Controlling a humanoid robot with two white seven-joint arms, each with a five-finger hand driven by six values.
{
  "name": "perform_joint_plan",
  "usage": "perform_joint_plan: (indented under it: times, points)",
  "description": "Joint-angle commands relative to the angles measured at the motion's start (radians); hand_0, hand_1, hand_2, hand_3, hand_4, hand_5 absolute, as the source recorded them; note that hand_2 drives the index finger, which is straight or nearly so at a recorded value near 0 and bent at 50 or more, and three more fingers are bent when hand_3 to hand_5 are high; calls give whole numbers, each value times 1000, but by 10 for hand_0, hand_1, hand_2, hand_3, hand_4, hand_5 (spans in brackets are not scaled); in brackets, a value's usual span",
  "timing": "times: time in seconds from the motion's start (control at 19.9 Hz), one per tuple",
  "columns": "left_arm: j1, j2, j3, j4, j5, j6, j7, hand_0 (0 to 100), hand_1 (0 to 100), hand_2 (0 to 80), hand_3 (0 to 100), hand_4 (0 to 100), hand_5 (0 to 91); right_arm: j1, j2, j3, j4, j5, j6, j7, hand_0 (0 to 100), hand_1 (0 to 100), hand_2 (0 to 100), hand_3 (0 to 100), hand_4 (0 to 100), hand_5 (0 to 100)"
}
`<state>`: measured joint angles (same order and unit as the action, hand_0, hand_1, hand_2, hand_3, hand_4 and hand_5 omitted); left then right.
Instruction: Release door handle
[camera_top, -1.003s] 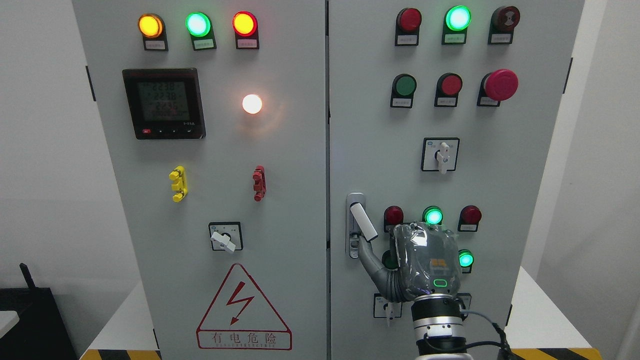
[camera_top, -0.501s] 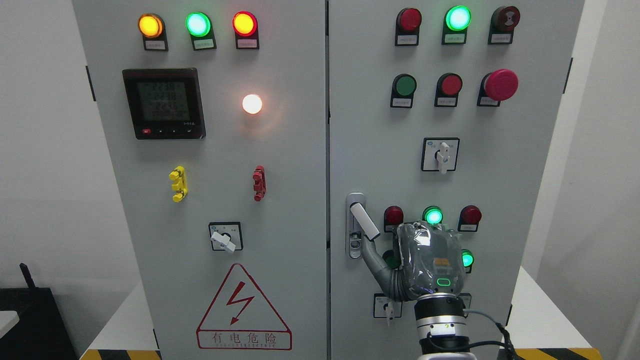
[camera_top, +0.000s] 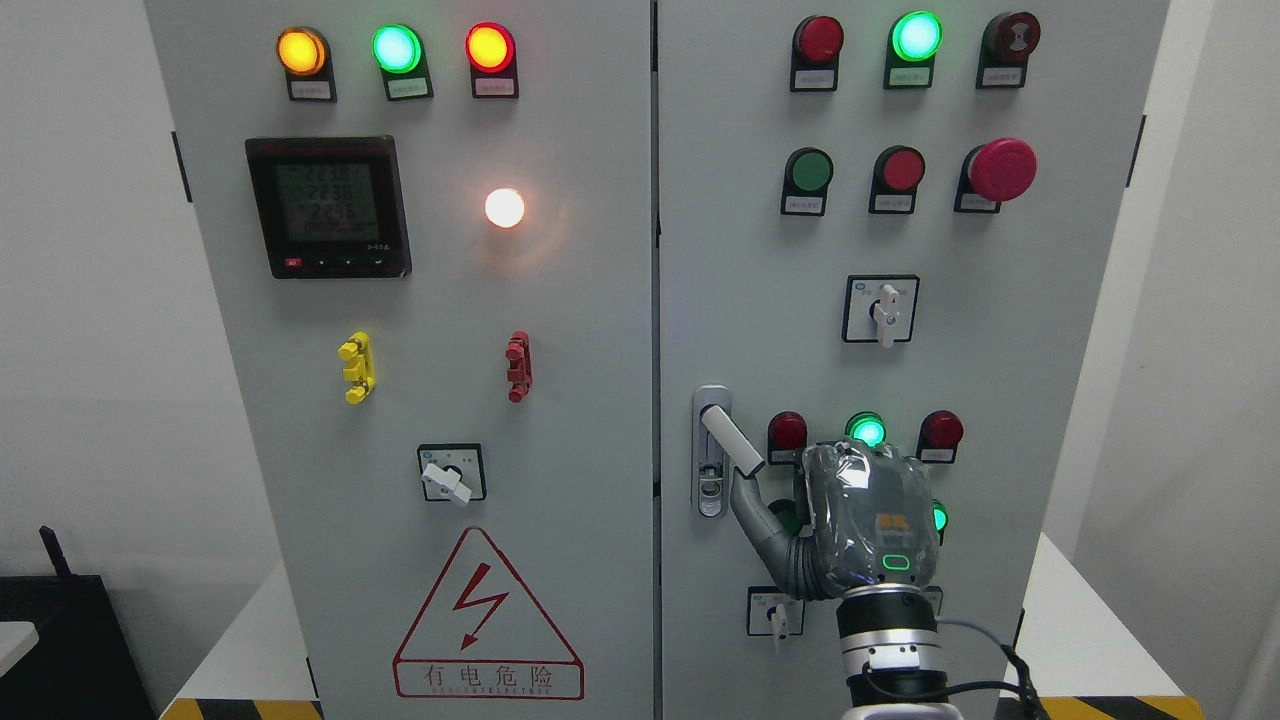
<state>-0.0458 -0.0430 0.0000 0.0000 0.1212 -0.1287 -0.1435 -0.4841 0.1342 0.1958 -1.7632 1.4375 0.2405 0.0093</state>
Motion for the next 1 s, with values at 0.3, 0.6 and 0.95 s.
perform_joint_plan:
  times: [0.3,0.6,0.95]
  points:
    - [0,0,11,17,0,6,1,120,389,0,0,0,0,-5,-7,-16,-12,0,0,0,450,154,993,1000,904,913]
    - [0,0,11,17,0,7,1,120,389,0,0,0,0,-10,-8,-24,-12,0,0,0,452,154,993,1000,904,913]
    - [0,0,11,17,0,6,1,120,389,0,0,0,0,-10,-10,-27,-12,0,-1,0,453,155,993,1000,904,915]
